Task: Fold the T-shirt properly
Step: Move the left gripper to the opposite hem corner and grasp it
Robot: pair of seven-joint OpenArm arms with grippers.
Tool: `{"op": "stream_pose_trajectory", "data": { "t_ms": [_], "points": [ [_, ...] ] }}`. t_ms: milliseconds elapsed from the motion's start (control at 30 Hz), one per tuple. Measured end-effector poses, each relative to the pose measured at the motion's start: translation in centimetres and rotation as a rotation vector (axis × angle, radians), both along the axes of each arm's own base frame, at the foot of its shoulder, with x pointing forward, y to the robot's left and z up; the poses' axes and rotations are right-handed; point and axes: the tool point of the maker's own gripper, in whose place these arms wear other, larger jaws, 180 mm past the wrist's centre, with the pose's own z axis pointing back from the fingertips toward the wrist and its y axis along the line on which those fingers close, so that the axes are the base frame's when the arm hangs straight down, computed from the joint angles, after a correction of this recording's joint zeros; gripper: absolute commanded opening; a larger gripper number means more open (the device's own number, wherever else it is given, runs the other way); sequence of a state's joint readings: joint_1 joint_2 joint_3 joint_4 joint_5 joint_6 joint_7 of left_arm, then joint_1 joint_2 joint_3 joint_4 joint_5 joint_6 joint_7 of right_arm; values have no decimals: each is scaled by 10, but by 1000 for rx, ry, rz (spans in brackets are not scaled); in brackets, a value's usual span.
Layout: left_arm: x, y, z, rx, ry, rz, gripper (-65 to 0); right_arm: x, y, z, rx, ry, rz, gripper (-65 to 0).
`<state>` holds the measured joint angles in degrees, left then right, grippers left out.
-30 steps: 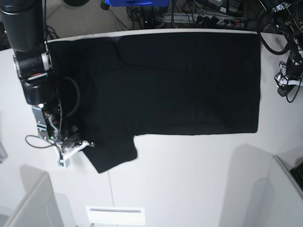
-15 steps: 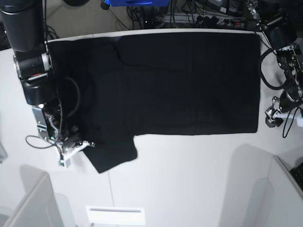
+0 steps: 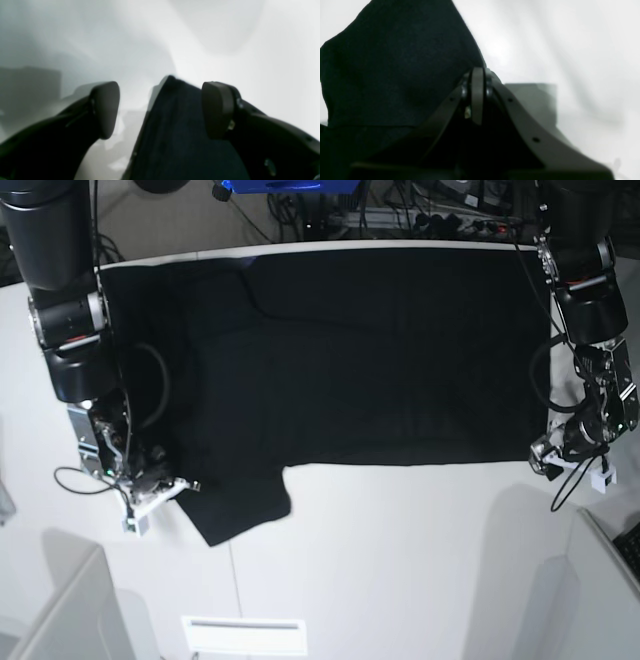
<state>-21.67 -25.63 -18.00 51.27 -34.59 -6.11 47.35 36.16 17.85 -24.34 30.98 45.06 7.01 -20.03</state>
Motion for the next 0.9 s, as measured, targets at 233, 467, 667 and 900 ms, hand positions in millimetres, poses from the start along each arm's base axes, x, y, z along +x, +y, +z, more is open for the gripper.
{"op": "stream_pose_trajectory", "data": {
  "t_ms": [233, 467, 667, 900],
  "points": [
    [0, -2, -6, 15, 16, -5, -156, 0, 0, 0, -1, 1, 0, -650],
    [6, -13, -6, -4, 6, -18, -158, 0, 0, 0, -1, 1, 0, -650],
    [19, -24, -11, 47, -16, -63, -158, 0, 0, 0, -1, 0, 0, -650],
    [23, -24, -17, 47, -45, -60, -204, 0, -1, 0, -1, 0, 0, -650]
  ]
}}
